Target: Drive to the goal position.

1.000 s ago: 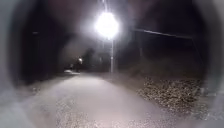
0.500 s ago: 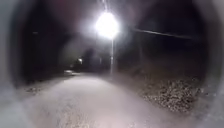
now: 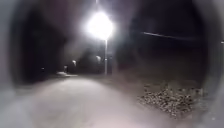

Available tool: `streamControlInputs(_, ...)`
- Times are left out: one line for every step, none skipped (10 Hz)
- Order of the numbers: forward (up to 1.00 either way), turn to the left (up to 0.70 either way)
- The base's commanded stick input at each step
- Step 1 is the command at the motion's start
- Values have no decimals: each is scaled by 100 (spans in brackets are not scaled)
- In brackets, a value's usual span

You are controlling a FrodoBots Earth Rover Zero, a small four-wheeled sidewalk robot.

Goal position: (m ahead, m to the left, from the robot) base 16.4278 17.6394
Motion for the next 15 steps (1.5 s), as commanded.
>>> streamControlInputs(70,-35)
streamControlInputs(55,-19)
streamControlInputs(35,0)
streamControlInputs(0,0)
streamControlInputs(0,0)
streamControlInputs(0,0)
streamControlInputs(0,0)
streamControlInputs(0,0)
streamControlInputs(0,0)
streamControlInputs(0,0)
streamControlInputs(0,0)
streamControlInputs(0,0)
streamControlInputs(0,10)
streamControlInputs(0,52)
streamControlInputs(0,70)
